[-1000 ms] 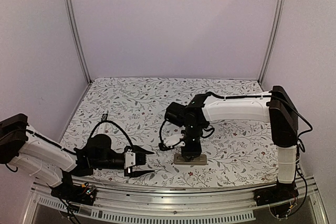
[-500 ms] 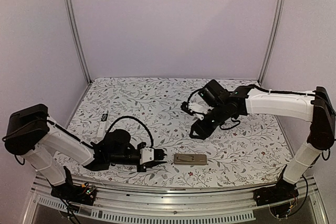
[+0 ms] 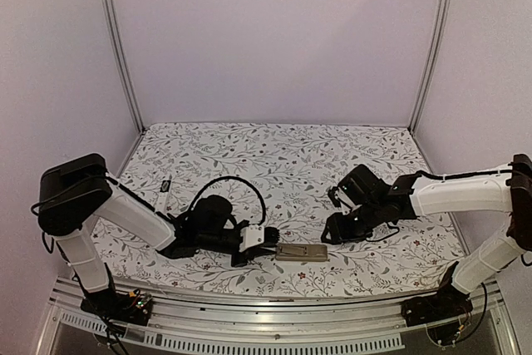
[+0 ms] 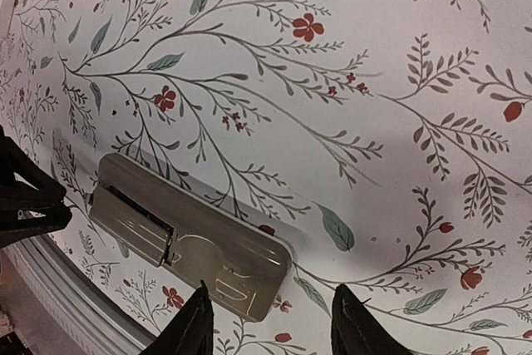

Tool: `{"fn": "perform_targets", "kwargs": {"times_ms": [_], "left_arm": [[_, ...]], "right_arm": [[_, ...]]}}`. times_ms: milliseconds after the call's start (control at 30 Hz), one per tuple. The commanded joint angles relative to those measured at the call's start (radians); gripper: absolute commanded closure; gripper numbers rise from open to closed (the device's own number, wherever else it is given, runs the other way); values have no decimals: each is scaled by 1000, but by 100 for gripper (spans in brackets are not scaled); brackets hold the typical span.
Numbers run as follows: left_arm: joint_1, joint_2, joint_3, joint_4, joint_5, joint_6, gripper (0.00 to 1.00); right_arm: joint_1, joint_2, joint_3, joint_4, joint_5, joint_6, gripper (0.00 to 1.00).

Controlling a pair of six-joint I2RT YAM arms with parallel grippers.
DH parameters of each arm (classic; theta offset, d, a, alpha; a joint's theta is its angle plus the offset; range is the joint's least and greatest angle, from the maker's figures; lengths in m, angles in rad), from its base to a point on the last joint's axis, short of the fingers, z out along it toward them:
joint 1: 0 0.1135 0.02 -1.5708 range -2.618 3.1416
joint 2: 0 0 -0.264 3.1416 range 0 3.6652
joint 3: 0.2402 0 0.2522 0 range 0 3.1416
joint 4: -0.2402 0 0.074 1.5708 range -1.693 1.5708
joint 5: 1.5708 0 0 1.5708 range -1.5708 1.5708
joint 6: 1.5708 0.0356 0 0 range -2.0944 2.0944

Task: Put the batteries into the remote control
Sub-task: Load the battery cover onto the remote control without the battery cover.

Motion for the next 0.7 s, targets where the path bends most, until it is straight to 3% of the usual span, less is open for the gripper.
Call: {"fn": "perform_targets", "kwargs": {"times_ms": [0, 667], "left_arm": [[13, 34, 42, -49, 25, -28, 87], [41, 76, 98, -96, 57, -36, 97]], "right_arm": [[-3, 24, -28, 73, -34, 88, 54], [-4, 16, -100, 113, -91, 134, 57]]}}
